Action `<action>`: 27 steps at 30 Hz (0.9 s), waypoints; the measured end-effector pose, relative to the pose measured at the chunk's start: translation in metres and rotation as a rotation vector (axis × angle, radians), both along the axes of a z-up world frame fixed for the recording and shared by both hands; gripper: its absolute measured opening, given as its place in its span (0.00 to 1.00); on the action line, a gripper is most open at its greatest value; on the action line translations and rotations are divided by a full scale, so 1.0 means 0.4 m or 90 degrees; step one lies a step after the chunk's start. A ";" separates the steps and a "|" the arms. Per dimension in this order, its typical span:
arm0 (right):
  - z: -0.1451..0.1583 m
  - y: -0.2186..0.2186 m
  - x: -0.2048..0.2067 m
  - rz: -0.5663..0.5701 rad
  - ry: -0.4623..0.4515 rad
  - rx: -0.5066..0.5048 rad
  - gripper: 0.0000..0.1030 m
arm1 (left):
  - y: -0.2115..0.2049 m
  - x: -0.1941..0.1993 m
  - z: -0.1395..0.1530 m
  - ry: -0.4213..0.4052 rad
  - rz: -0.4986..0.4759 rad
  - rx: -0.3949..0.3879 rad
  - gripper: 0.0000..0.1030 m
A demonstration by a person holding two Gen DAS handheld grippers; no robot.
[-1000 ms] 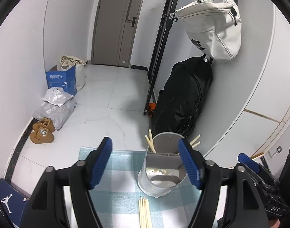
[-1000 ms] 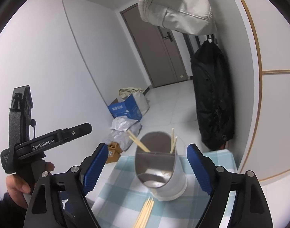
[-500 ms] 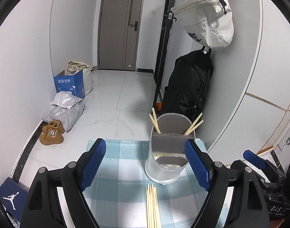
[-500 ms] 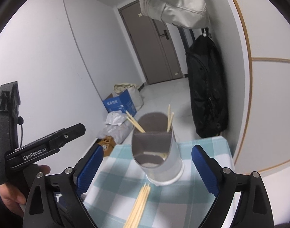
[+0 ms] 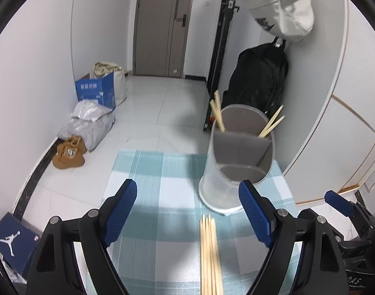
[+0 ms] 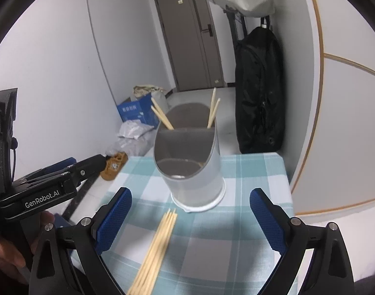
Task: Organize utensils
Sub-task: 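Withdraw both open grippers from the holder back toward the chopstick pile, then lower the right gripper onto the chopstick pile and pinch one chopstick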
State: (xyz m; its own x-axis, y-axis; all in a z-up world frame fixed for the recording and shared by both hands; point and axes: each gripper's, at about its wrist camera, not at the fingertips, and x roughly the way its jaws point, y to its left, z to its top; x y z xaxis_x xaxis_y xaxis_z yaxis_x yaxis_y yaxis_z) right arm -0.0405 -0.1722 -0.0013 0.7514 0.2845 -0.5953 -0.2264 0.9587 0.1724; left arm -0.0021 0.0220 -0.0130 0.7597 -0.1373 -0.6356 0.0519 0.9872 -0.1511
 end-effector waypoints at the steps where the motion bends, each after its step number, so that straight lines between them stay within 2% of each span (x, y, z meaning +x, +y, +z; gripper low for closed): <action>1: -0.010 0.005 0.003 0.000 0.006 -0.007 0.95 | 0.003 0.003 -0.011 0.007 0.002 -0.001 0.79; 6: -0.067 0.025 0.025 0.011 0.054 -0.022 0.94 | 0.021 0.014 -0.058 0.039 0.018 -0.003 0.79; 8: -0.093 0.030 0.036 0.016 0.078 -0.023 0.91 | 0.028 0.021 -0.073 0.050 0.027 0.003 0.79; 10: -0.116 0.036 0.050 0.023 0.103 -0.026 0.80 | 0.033 0.031 -0.082 0.062 0.031 0.005 0.79; 15: -0.182 0.048 0.088 0.027 0.178 -0.024 0.64 | 0.057 0.062 -0.117 0.102 0.046 -0.003 0.79; 17: -0.206 0.057 0.099 0.034 0.205 -0.024 0.61 | 0.068 0.070 -0.127 0.113 0.058 -0.005 0.79; 18: -0.220 0.063 0.106 0.043 0.224 -0.023 0.55 | 0.074 0.076 -0.131 0.118 0.062 -0.008 0.79; 19: -0.236 0.070 0.111 0.054 0.241 -0.019 0.45 | 0.079 0.079 -0.134 0.121 0.067 -0.011 0.79; 20: -0.246 0.078 0.117 0.061 0.252 -0.018 0.41 | 0.083 0.082 -0.137 0.124 0.070 -0.011 0.79; 23: -0.277 0.100 0.125 0.068 0.270 -0.044 0.37 | 0.094 0.090 -0.144 0.138 0.079 -0.014 0.79; 25: -0.294 0.107 0.132 0.074 0.278 -0.048 0.29 | 0.103 0.093 -0.149 0.148 0.093 -0.015 0.79; 27: -0.306 0.114 0.139 0.079 0.287 -0.052 0.25 | 0.111 0.097 -0.156 0.157 0.095 -0.023 0.79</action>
State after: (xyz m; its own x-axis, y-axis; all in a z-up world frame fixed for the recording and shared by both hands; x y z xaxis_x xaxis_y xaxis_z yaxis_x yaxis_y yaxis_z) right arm 0.0152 -0.1268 -0.1239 0.3768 0.2944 -0.8783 -0.2595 0.9437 0.2049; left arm 0.0368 0.0663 -0.0754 0.5968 -0.0613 -0.8001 -0.1354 0.9751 -0.1757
